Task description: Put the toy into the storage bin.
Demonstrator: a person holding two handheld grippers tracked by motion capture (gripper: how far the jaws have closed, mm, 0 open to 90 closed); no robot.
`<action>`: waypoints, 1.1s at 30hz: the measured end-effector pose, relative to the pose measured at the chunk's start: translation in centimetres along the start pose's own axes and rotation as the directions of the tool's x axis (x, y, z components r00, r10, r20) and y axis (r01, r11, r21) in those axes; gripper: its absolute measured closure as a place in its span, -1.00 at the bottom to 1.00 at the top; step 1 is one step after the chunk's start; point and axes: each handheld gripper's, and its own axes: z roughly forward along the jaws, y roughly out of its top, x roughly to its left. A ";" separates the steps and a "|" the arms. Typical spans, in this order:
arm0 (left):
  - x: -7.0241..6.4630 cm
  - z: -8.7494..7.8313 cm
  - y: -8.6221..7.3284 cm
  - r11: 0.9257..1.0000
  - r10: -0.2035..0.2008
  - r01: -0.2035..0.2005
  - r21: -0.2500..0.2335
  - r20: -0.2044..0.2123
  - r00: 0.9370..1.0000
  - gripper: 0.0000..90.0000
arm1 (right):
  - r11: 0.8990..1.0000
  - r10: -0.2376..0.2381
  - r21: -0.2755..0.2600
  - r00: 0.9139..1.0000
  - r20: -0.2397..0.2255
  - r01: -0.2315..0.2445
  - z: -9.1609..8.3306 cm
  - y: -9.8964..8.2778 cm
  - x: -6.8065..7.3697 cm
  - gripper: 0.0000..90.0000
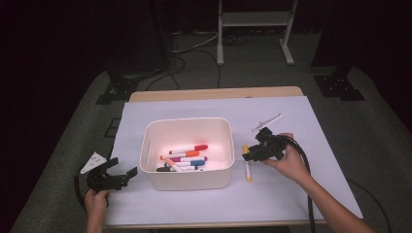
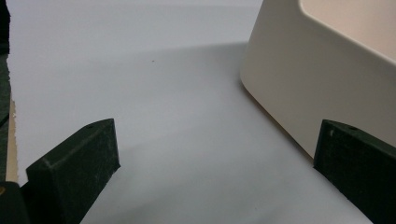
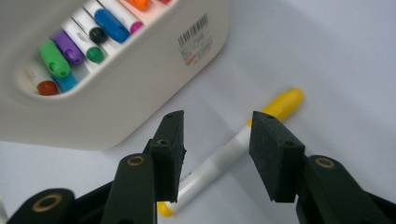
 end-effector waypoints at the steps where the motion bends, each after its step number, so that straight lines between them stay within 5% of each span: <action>1: 0.0 0.0 0.0 1.000 0.000 0.000 0.000 0.001 1.000 -1.00 | 1.000 0.014 0.001 1.000 0.002 -0.014 0.5 -0.2 0.0 0.19; 9: 0.0 0.0 0.0 1.000 0.000 0.000 -0.001 0.002 1.000 -1.00 | 0.997 0.064 0.034 0.993 0.098 -0.068 3.0 -1.5 -0.6 0.25; 14: 0.0 0.0 0.0 1.000 0.001 -0.001 -0.001 0.001 1.000 -1.00 | 0.996 0.084 0.033 0.986 0.141 -0.089 3.0 -2.3 -0.9 0.40; 19: 0.0 0.0 0.0 1.000 0.001 -0.001 -0.004 0.001 1.000 -1.00 | 0.998 0.051 0.033 0.976 0.211 -0.059 2.4 -3.4 -1.1 0.67; 27: 0.0 0.0 0.0 1.000 -0.003 0.003 -0.002 0.002 1.000 -1.00 | 0.995 0.082 0.041 0.979 0.188 -0.091 1.5 -4.1 -1.7 0.69; 33: 0.0 0.0 0.0 1.000 -0.003 0.003 0.001 0.002 1.000 -1.00 | 0.992 0.123 0.025 0.987 0.106 -0.127 0.0 -4.9 -1.8 0.69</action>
